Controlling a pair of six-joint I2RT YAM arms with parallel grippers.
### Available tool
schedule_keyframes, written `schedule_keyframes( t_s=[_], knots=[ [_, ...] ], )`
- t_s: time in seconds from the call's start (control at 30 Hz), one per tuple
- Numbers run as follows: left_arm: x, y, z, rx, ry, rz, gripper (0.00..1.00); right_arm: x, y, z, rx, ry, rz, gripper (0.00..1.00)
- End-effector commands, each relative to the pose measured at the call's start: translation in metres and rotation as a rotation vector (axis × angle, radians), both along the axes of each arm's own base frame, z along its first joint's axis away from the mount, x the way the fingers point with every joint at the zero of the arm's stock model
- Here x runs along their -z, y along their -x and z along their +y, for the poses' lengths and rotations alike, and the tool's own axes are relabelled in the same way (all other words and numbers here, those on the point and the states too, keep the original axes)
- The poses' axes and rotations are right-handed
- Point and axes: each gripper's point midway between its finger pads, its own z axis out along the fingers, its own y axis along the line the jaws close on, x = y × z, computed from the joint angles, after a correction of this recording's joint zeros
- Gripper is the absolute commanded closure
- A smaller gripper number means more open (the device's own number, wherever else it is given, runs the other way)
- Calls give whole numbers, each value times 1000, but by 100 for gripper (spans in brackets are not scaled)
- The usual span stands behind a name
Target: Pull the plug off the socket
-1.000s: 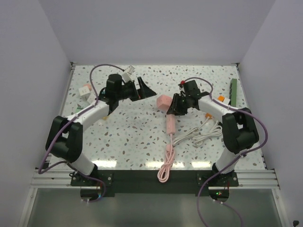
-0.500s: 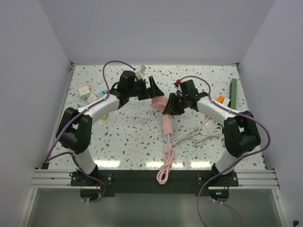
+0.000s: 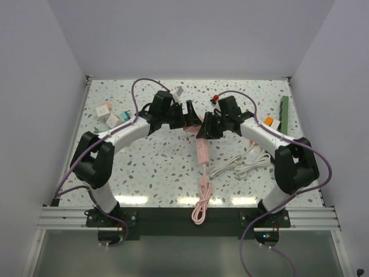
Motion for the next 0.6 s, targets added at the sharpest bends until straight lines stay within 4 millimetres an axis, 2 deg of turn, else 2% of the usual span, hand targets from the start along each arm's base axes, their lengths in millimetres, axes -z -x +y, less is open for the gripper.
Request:
schedule_keyframes(
  t_s=[0.0, 0.1, 0.17, 0.2, 0.27, 0.3, 0.33, 0.4, 0.5, 0.57],
  knots=[
    [-13, -2, -15, 4, 41, -26, 0, -57, -15, 19, -35, -100, -150, 100],
    [-12, -5, -15, -7, 38, -31, 5, -60, -13, 20, -38, -101, -159, 100],
    [-12, -7, -14, -10, 38, -33, 20, -61, -12, 18, -36, -100, -165, 100],
    [-12, -6, -15, -6, 44, -34, 31, -62, -12, 18, -36, -100, -171, 100],
    [-9, -3, -17, 0, 58, -19, 44, -62, -11, 17, -35, -100, -174, 100],
    [-8, -2, -17, 2, 64, -8, 61, -63, -11, 16, -29, -96, -182, 100],
    [-12, -4, -20, 7, 82, -28, 72, -62, -12, 16, -25, -91, -182, 100],
    [-11, -2, -20, 5, 87, -19, 100, -59, -12, 12, -13, -71, -172, 100],
    [-21, 2, -20, 20, 108, -36, 100, -40, -15, 0, 47, -1, -133, 100],
    [-37, 6, -20, 35, 139, -73, 100, -18, -19, -17, 134, 95, -95, 100]
  ],
)
